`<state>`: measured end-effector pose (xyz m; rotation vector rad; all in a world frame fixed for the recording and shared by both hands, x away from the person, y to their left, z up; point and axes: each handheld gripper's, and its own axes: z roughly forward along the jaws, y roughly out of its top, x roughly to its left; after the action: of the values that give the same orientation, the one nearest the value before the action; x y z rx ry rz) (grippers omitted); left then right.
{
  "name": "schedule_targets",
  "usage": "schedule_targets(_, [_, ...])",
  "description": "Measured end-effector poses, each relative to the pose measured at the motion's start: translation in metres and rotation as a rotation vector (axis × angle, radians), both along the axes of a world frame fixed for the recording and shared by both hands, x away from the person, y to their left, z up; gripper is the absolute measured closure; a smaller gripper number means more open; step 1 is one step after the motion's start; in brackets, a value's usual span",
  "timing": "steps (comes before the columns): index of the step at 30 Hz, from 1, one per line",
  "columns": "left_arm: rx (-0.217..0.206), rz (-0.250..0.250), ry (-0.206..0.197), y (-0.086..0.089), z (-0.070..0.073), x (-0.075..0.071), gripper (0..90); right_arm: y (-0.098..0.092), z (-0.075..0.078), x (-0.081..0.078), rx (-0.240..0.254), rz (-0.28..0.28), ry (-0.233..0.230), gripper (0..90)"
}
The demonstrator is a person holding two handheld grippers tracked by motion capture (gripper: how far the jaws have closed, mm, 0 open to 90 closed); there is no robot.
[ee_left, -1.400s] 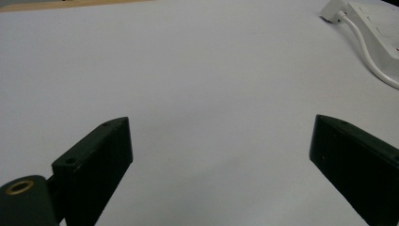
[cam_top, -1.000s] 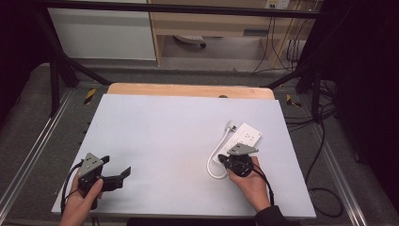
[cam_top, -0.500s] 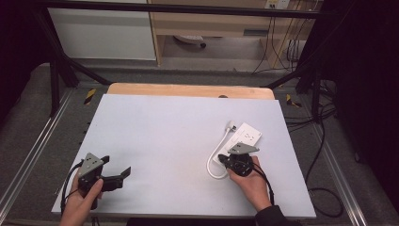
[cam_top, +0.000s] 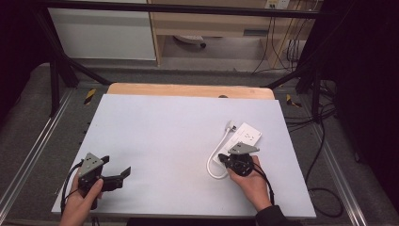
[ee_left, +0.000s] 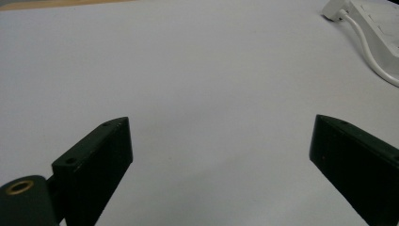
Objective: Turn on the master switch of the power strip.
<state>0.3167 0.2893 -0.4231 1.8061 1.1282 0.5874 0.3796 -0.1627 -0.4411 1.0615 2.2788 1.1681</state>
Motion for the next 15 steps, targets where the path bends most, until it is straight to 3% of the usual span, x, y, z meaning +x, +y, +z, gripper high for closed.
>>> schedule_targets(5, [0.0, -0.001, -0.001, 0.0, 0.0002, -0.0001, 6.4, 0.0001, -0.0001, -0.0002, 0.0, 0.001, -0.004, 90.0])
schedule_targets(10, [0.001, -0.001, -0.001, 0.0001, 0.0002, -0.0001, 6.4, -0.0027, -0.0002, 0.0001, 0.039, -0.01, 0.002, 90.0])
schedule_targets(15, [0.002, -0.001, -0.003, 0.0003, 0.0003, -0.0001, 6.4, -0.0051, 0.0038, -0.0016, 0.068, -0.014, -0.031, 90.0])
